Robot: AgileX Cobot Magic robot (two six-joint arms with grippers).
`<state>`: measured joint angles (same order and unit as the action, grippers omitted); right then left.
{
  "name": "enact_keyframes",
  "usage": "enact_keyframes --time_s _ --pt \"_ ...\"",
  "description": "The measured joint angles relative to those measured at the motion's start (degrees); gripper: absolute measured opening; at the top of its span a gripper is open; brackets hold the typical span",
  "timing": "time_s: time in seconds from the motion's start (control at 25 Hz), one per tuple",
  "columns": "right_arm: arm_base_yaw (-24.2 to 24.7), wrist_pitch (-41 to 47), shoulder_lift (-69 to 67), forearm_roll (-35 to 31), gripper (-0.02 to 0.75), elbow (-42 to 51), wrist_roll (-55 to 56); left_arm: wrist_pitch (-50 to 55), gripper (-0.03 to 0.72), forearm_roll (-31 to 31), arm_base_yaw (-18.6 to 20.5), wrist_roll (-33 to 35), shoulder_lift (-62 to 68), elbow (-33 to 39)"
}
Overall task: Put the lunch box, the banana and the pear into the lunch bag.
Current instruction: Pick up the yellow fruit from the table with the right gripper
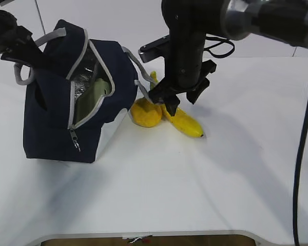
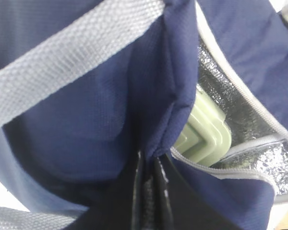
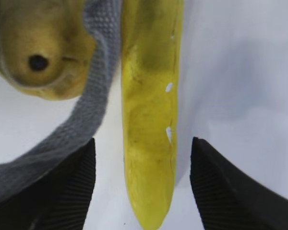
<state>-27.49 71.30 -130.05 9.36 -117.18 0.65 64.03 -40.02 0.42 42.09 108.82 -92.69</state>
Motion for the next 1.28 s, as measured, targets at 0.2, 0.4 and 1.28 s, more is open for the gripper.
enact_keyframes --time_s 0.2,0.4,1.28 --pt "0.0 -0.32 -1.94 0.0 0.494 0.0 0.0 0.44 0.012 0.61 0.0 0.0 0.0 0.0" --pt "0.0 -0.41 -2.88 0.1 0.494 0.0 0.0 0.65 0.012 0.7 0.0 0.0 0.0 0.0" --pt "2.61 -0.92 -5.87 -2.94 0.331 0.0 -0.21 0.69 0.012 0.73 0.0 0.0 0.0 0.0"
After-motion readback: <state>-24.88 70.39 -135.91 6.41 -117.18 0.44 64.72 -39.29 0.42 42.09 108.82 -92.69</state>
